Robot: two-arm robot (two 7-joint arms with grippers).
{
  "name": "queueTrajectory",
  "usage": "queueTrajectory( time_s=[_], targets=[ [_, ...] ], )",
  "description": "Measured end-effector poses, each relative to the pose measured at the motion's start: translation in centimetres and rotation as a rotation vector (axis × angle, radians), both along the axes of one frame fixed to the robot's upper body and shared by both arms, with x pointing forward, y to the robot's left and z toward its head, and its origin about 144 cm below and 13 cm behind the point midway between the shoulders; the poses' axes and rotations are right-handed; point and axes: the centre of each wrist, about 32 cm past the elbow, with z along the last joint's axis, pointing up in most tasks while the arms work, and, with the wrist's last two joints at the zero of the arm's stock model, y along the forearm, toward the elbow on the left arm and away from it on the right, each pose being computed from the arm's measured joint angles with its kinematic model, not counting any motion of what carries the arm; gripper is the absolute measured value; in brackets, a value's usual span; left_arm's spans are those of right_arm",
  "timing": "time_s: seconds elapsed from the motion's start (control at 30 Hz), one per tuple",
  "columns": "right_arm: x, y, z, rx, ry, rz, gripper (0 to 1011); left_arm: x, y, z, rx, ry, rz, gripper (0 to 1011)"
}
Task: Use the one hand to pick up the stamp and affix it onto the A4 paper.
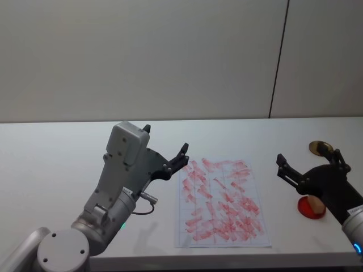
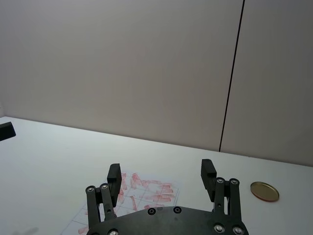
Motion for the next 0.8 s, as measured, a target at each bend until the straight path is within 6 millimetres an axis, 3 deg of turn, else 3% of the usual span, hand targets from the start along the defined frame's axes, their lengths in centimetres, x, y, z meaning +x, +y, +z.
queueTrajectory(
  time_s=[0.8],
  targets=[
    [2.9,-3.2,-3.1,-0.068,0.115,-0.059,1001,0.0,0.0,0.0,0.000,0.000,0.000,993]
  ],
)
